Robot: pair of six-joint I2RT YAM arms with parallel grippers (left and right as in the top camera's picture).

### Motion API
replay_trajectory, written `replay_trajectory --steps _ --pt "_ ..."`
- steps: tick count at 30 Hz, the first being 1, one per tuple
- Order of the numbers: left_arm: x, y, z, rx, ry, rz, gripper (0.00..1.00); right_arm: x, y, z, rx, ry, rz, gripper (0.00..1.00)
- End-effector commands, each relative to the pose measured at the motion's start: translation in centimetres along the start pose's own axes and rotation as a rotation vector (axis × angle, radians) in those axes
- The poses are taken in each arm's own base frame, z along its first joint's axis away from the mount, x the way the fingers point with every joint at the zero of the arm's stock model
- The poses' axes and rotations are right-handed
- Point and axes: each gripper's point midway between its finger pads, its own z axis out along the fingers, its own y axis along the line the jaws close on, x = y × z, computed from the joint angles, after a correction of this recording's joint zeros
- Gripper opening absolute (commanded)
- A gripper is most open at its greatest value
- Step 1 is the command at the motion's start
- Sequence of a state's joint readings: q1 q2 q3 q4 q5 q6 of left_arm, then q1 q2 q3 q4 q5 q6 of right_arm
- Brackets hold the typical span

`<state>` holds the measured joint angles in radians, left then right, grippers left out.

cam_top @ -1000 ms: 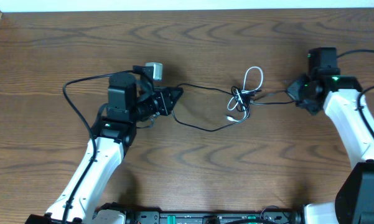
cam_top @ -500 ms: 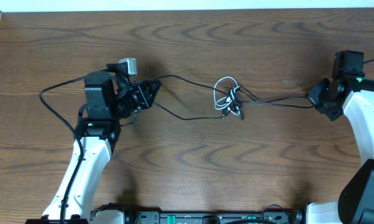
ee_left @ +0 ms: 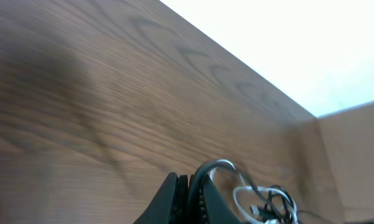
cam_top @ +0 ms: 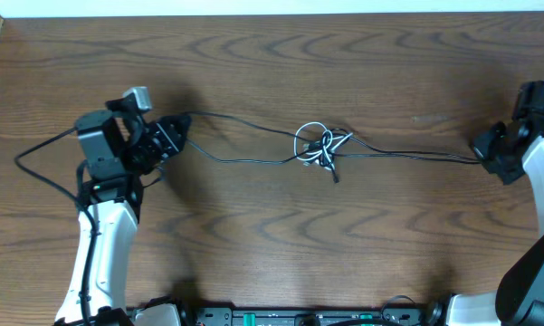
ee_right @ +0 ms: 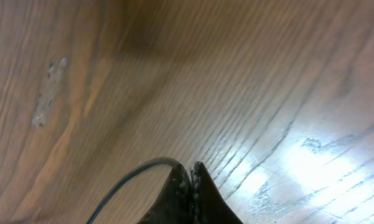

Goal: Untangle cables

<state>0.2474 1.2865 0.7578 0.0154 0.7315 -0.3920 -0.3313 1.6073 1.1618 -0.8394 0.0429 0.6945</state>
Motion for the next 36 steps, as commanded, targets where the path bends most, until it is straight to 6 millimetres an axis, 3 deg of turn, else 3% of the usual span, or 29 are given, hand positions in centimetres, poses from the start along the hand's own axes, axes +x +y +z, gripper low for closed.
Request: replay_trajectory --steps 1,8,14,16,19,22,28,31,36 --pt "-1.6 1.4 -1.5 -0.038 -0.061 0.000 0.08 -1.2 -1.4 -0.3 0.023 -0.029 0.022 0.01" --pt "-1.7 2.8 -2.4 -0.063 -0.059 -0.025 0.08 -1.1 -1.1 -0.3 -0.010 -0.008 0.019 0.01" --pt "-0.8 1.9 -2.1 -0.022 -0.022 -0.022 0.08 0.4 2.6 -0.7 -0.179 0.052 -0.151 0.01" --pt "-0.4 1.2 -1.8 0.006 -0.002 -0.018 0.08 1.1 3.6 -0.8 -0.224 0.074 -0.199 0.07" --pt "0.6 -0.4 -1.3 0.065 0.039 -0.002 0.08 2.5 5.4 -1.3 -0.315 0.110 -0.310 0.24" --pt "1.7 -1.9 -0.5 0.099 0.078 0.021 0.08 4.6 7.6 -2.2 -0.434 0.151 -0.453 0.34" --pt "4.5 -6.2 1.2 0.198 0.159 0.098 0.08 8.9 10.9 -3.7 -0.580 0.209 -0.689 0.41" --pt "5.5 -9.1 1.9 0.271 0.178 0.129 0.08 11.3 12.1 -4.2 -0.613 0.231 -0.781 0.48" --pt "6.2 -14.4 2.3 0.411 0.166 0.158 0.08 14.9 13.6 -5.0 -0.650 0.259 -0.921 0.49"
